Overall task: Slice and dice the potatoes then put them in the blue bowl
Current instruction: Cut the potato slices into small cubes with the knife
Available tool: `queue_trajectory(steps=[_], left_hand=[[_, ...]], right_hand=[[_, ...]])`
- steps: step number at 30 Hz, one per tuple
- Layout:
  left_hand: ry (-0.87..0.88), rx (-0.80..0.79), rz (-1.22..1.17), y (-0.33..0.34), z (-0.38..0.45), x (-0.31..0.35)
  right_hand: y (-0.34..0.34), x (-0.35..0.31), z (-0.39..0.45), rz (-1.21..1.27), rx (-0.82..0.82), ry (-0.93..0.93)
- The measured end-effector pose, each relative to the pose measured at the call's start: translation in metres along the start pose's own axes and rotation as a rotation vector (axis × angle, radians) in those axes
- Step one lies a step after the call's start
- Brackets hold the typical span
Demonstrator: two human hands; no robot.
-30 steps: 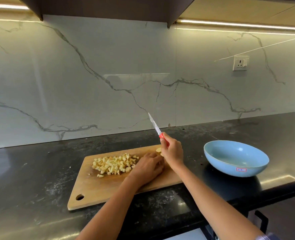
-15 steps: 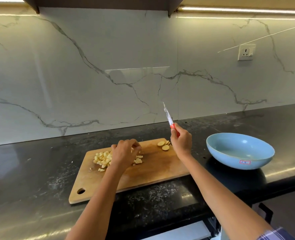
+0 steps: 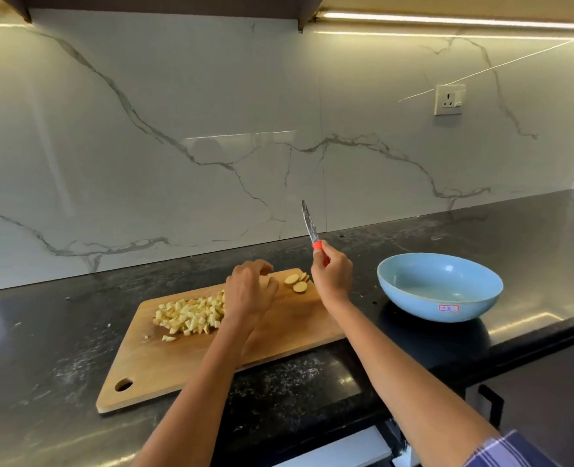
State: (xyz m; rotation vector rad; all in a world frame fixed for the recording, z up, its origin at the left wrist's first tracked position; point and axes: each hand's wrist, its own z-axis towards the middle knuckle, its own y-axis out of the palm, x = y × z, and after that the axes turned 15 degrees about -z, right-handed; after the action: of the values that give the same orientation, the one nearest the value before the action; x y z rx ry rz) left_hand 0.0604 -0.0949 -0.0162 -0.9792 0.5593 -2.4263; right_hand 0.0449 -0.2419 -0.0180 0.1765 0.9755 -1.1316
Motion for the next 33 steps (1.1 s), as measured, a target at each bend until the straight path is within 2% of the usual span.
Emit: queue_trajectory(steps=[3,7,9,16,23,33], left_hand=[[-0.098,-0.001,-0.078,0.021,0.010,0.004],[-0.250,-0.300,-0.032,0.047,0.025,0.003],[-0.274,-0.370,-0.023,0.052,0.029,0.002],[-0.329,-0.327,-0.099,0.052,0.031,-0.001],[-0.265,-0.147,-0.177,0.031,0.026,0.003],[-0.141,-0.384,0.098,0.000,-0.023,0.020]], right_hand=[[0.003,0.001,0.002,-0.047,-0.003,0.027],[0.009,0.004,0.007,-0.075,0.023,0.063],[0.010,0.003,0.007,-0.094,0.024,0.060],[0.008,0.001,0.006,-0.083,0.015,0.052],[0.005,0.002,0.007,-0.040,0.028,0.071],[-0.003,0.001,0.002,0.005,0.041,0.056]])
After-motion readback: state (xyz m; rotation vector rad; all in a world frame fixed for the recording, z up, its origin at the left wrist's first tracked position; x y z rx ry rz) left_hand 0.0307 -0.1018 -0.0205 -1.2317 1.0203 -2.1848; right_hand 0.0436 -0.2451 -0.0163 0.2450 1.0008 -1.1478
